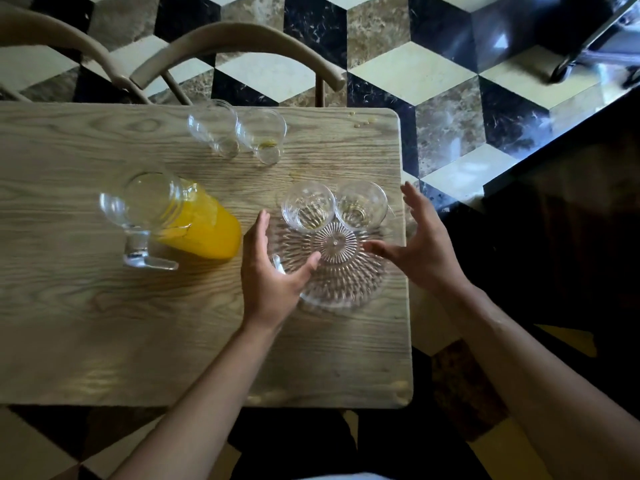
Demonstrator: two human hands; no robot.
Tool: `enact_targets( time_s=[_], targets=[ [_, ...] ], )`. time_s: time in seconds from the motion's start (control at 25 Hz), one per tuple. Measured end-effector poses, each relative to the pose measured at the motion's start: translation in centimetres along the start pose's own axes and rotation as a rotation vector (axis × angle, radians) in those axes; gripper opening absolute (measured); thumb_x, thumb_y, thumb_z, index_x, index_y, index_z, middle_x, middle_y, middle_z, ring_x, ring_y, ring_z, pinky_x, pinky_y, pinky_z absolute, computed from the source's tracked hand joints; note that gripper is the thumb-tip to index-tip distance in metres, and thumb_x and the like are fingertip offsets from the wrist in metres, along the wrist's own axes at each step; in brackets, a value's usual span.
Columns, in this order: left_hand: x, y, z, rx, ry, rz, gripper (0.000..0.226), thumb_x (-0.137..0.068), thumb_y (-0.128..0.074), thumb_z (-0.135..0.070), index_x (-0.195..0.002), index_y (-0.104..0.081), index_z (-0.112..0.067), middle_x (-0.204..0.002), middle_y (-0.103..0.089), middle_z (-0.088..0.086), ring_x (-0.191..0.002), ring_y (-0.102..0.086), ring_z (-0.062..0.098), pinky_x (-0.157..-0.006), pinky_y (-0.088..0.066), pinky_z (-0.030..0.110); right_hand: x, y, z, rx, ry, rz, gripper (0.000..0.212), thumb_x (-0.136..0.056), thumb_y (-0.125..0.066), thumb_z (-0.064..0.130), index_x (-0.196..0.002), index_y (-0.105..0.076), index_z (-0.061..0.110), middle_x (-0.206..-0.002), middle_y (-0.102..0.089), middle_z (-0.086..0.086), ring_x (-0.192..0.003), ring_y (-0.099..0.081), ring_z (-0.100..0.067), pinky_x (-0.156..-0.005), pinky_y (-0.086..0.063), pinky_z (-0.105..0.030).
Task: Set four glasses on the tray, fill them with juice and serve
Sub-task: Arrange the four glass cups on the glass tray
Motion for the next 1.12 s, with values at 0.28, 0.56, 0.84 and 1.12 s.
enact_targets(
  time_s=[0.28, 0.56, 0.84, 1.12],
  targets=[
    [0.7, 4.2, -6.2, 0.024, -0.139, -0.059, 0.094, -0.079, -0.082, -0.050, -0.152, -0.043, -0.004, -0.150, -0.052, 0.010, -0.140, -0.052, 0.019, -0.115, -0.046, 0.039, 2.4, 2.1, 6.4, 0.050, 0.138, 0.036, 0.127, -0.061, -0.076, 0.066, -0.162, -0.022, 0.012, -0.165, -0.030, -0.008, -0.151, -0.031, -0.021, -0.123, -0.028, -0.037],
    [1.1, 9.1, -14.0, 0.014, -0.216, -0.247, 0.086, -0.081, -0.080, -0.046, -0.150, -0.046, -0.007, -0.146, -0.055, 0.004, -0.136, -0.054, 0.015, -0.114, -0.047, 0.038, 0.1, 3.5, 13.1, 0.030, 0.315, 0.097, 0.117, -0.069, -0.088, 0.049, -0.161, -0.024, 0.016, -0.166, -0.030, -0.006, -0.150, -0.032, -0.021, -0.117, -0.025, -0.029],
    [-2.5, 17.6, -18.4, -0.082, -0.261, -0.454, 0.074, -0.084, -0.077, -0.036, -0.146, -0.051, -0.006, -0.143, -0.060, 0.013, -0.132, -0.059, 0.020, -0.111, -0.051, 0.037, -4.1, 3.1, 19.0, 0.058, 0.423, 0.142, 0.113, -0.071, -0.088, 0.046, -0.160, -0.028, 0.013, -0.163, -0.035, -0.012, -0.149, -0.034, -0.025, -0.119, -0.029, -0.038],
    [-11.9, 21.3, -11.5, -0.183, -0.177, -0.223, 0.080, -0.074, -0.083, -0.038, -0.143, -0.055, -0.009, -0.136, -0.062, 0.002, -0.127, -0.059, 0.013, -0.112, -0.050, 0.041, -10.3, -2.1, 20.1, 0.159, 0.365, 0.171, 0.114, -0.069, -0.091, 0.045, -0.159, -0.029, 0.013, -0.162, -0.036, -0.011, -0.147, -0.038, -0.026, -0.118, -0.032, -0.039]
  ],
)
Point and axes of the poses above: each hand's wrist, its own x-axis away from the middle knuckle, its own y-axis out of the back of the hand, z = x × y, the point moved 7 cm from there along -x, towards the middle knuckle
